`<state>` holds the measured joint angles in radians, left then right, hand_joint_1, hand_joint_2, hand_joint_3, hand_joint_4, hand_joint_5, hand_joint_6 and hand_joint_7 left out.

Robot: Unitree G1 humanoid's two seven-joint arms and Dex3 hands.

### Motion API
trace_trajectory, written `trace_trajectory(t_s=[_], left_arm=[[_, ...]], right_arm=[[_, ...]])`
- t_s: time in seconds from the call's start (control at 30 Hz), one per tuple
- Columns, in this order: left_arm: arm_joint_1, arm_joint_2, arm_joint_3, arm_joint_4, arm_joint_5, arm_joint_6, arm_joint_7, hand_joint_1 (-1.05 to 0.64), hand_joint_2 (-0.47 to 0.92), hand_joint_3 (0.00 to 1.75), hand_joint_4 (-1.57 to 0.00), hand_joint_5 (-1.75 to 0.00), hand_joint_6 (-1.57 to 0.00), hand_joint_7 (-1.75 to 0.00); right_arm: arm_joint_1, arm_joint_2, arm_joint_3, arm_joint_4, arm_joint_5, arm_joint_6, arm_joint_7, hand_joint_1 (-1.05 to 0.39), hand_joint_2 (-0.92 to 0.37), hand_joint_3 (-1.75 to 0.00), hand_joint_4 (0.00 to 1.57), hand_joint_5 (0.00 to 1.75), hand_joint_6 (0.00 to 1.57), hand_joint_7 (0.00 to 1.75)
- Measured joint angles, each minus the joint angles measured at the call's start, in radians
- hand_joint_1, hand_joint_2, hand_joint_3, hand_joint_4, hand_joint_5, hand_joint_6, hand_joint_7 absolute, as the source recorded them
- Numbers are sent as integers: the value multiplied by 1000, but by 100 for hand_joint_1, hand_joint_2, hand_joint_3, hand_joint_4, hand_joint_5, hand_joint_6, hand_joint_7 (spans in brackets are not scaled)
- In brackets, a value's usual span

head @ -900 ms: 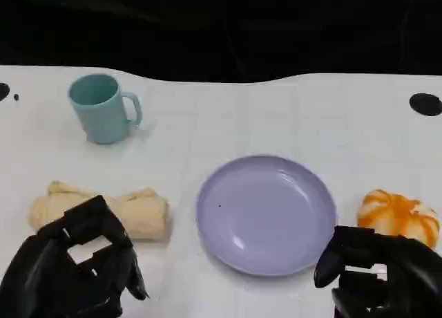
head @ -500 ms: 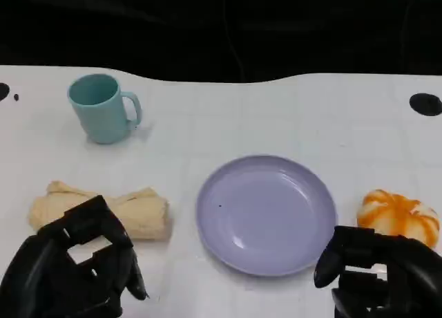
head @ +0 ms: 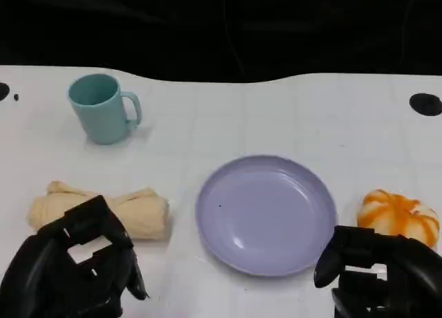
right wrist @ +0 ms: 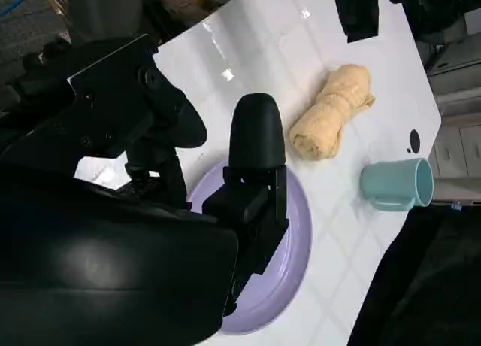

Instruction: Grasp the towel on the left side of the plate with the left hand and place it into the plate.

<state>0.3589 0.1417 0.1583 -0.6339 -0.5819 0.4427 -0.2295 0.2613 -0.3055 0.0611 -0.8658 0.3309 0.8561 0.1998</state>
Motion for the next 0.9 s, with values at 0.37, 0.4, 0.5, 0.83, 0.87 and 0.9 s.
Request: trace_trajectory(t_s=[0.37,0.4,0.5,0.83,0.87,0.9], left_arm=[[0,0,-1,5,4,-14,0,-12,59,105,-83,-142,-83,-111],[0,-1,-1,5,12,-20,0,-13,58,102,-81,-133,-84,-97],[0,-14,-1,4,22,-21,21,-16,59,95,-77,-112,-87,-67],[0,-3,-21,-6,161,-112,30,-33,92,20,-51,-66,-70,-5],[0,8,-24,-3,190,-139,19,-35,92,20,-49,-63,-67,-3],[0,25,-27,0,219,-170,4,-39,92,18,-42,-57,-59,-1]], right_arm=[[0,0,1,0,0,0,-2,4,-56,-119,67,175,65,146],[0,0,1,0,0,0,-2,4,-56,-119,67,175,65,146],[-1,0,4,0,0,0,-3,3,-55,-119,66,174,65,146],[-1,0,11,-2,-2,0,-10,4,-54,-121,67,175,65,147],[-1,0,12,-3,-3,0,-10,4,-54,-121,66,175,65,147],[-1,0,13,-4,-3,0,-10,4,-54,-122,66,174,64,147]])
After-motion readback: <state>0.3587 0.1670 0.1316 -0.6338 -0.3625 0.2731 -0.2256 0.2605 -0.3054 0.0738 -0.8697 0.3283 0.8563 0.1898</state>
